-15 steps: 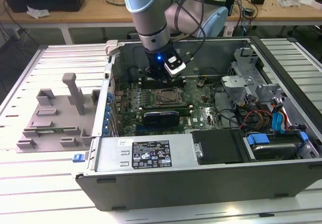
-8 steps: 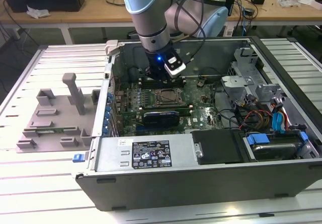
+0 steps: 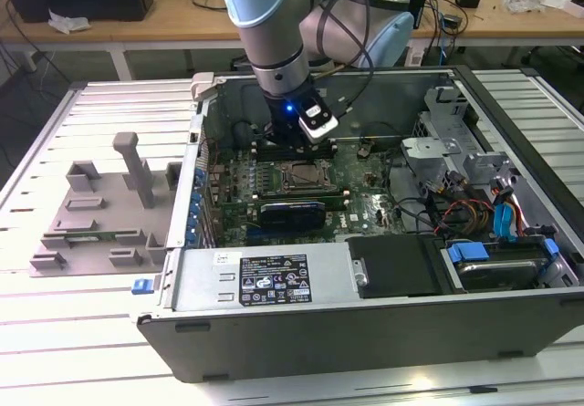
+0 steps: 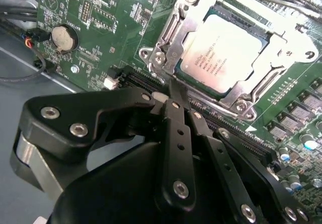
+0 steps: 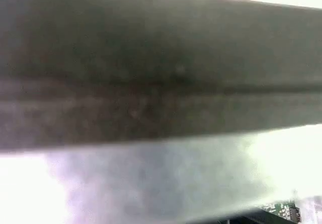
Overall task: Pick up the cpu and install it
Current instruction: 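Install the first cpu locking lever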
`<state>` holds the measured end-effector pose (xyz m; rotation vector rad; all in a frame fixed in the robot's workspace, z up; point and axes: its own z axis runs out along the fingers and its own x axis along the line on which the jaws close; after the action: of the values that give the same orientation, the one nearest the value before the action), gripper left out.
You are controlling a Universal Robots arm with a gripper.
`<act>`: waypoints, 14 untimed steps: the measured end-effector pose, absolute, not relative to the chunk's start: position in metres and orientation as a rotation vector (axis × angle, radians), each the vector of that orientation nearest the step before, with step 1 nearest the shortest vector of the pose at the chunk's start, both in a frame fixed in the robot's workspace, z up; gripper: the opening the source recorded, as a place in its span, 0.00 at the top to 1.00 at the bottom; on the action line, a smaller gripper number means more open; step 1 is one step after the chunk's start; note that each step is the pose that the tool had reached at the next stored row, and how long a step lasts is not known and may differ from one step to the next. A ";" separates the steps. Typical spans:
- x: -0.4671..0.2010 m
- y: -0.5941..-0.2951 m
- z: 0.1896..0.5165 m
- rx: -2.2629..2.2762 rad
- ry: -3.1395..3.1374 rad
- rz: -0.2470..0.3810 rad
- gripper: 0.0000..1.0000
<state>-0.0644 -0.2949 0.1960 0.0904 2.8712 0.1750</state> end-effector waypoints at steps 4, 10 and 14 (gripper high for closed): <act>-0.064 -0.295 0.202 0.091 2.871 0.180 0.89; -0.063 -0.295 0.213 0.136 2.882 0.135 0.89; -0.062 -0.296 0.213 0.150 2.929 0.051 0.89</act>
<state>-0.0624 -0.2956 0.2129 0.1502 2.9290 0.0515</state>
